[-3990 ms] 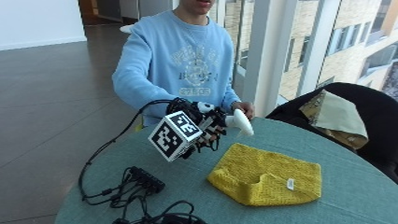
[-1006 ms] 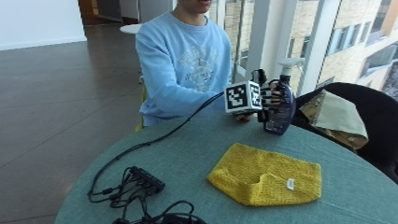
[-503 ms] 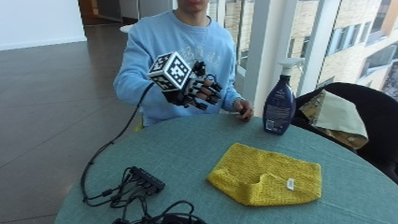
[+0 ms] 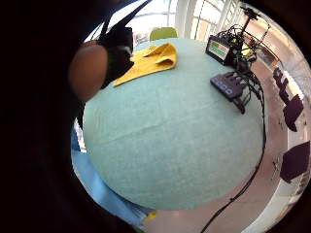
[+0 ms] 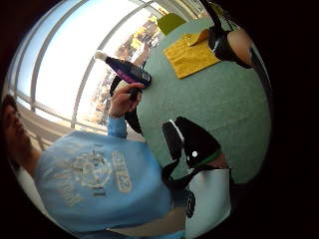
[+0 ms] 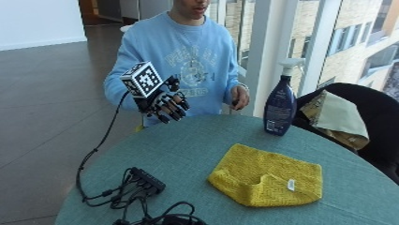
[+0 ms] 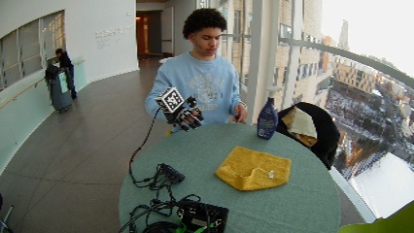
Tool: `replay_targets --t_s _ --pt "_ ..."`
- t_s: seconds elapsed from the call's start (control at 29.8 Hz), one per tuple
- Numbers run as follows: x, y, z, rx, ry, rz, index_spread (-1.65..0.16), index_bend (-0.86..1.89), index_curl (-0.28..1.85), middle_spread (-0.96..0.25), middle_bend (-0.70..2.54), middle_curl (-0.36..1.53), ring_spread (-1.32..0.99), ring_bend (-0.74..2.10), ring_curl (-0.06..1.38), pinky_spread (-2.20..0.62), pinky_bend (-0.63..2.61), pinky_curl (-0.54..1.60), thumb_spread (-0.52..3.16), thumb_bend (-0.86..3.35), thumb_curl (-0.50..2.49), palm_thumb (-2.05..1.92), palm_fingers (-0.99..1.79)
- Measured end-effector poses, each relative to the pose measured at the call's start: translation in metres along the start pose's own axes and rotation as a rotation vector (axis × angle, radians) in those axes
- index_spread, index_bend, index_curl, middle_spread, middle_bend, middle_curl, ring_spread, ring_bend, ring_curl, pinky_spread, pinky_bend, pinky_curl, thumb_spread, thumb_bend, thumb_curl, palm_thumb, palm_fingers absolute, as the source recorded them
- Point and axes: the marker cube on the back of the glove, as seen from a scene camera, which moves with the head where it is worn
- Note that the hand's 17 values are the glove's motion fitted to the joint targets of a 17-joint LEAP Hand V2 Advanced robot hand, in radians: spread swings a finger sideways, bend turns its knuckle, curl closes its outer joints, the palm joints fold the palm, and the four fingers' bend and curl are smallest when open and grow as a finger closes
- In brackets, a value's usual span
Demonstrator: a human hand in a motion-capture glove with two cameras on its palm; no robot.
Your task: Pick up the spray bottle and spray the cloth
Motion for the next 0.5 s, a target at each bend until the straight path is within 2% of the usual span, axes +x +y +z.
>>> replay_targets --t_s 0.5 --pt "0.0082 0.0060 0.0015 -0.033 0.040 0.024 -0.31 0.17 0.37 -0.09 0.28 0.44 -0.04 0.23 0.36 0.21 0.15 0.24 1.08 -0.02 0.34 0.69 0.84"
